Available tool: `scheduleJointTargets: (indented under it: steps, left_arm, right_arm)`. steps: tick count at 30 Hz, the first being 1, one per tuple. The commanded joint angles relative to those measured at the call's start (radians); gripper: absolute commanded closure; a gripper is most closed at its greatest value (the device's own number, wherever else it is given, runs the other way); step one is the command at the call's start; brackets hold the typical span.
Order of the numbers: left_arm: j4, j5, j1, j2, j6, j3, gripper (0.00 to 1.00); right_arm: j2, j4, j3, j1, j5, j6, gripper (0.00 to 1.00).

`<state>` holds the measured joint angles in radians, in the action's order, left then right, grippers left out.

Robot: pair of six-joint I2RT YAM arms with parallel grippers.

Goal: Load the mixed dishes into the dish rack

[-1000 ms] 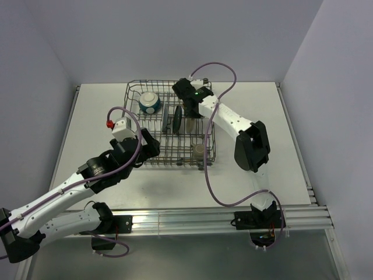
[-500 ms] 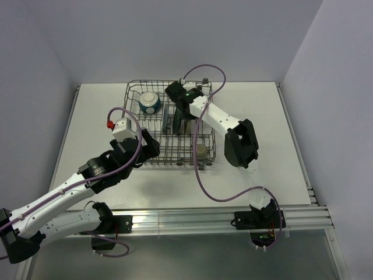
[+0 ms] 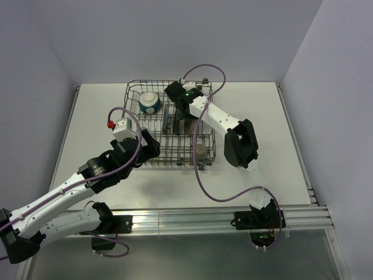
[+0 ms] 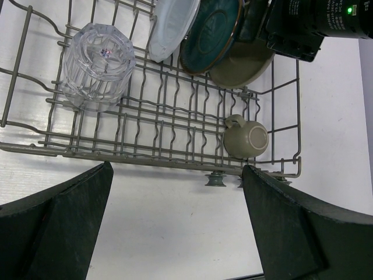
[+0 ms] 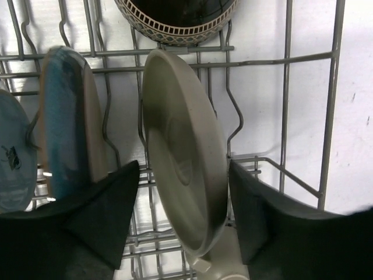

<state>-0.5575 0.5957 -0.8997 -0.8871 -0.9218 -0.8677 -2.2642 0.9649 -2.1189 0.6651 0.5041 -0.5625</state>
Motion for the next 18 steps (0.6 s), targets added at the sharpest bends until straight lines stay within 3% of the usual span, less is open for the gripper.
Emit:
scheduleJointTargets:
  steps: [1, 18]
  left_arm:
    - [0.022, -0.013, 0.004, 0.007, -0.005, 0.003, 0.01]
    - [-0.007, -0.053, 0.005, 0.002, -0.072, 0.021, 0.01]
  right_arm:
    - [0.052, -0.009, -0.02, 0.01, 0.033, -0.013, 0.28]
    - [0.33, 0.003, 0.227, 0.01, 0.083, -0.053, 0.21]
